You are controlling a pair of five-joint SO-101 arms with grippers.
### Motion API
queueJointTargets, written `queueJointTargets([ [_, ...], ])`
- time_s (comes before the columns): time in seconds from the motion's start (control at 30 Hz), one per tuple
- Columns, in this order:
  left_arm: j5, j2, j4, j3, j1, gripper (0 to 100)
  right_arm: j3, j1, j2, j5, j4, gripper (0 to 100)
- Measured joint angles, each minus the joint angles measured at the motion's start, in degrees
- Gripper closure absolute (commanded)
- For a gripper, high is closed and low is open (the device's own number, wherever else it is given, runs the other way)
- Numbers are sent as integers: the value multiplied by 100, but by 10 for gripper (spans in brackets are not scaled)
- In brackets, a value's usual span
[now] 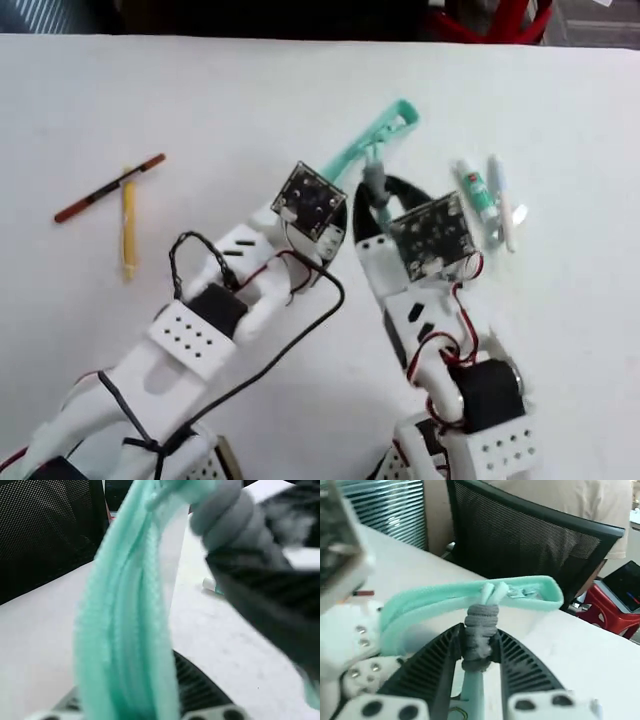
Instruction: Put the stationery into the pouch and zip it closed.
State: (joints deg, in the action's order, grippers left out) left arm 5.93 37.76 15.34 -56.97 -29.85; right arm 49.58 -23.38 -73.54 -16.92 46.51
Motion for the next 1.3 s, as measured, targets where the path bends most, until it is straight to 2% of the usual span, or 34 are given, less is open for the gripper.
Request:
queueJointTargets([
  [0.2, 0, 0, 0, 0, -9, 977, -1055, -835, -9, -440, 1626, 980],
  [0.47, 0, 9, 0, -9, -18, 977, -1916, -1495, -9, -475, 2892, 980],
  [0.63, 0, 88, 0, -9, -26, 977, -2251, -1811, -9, -475, 3270, 980],
  [0.83, 0, 79, 0, -9, -26, 977, -2259, -1829, -9, -475, 3279, 978],
  [0.97, 0, 53, 0, -9, -26, 977, -2259, -1389, -9, -615, 3279, 943],
  [1.13, 0, -35, 0, -9, -9, 977, -2321, -519, -193, -686, 3314, 735],
  [1.3, 0, -35, 0, -9, 18, 977, -2400, 431, -229, -624, 3560, 719],
])
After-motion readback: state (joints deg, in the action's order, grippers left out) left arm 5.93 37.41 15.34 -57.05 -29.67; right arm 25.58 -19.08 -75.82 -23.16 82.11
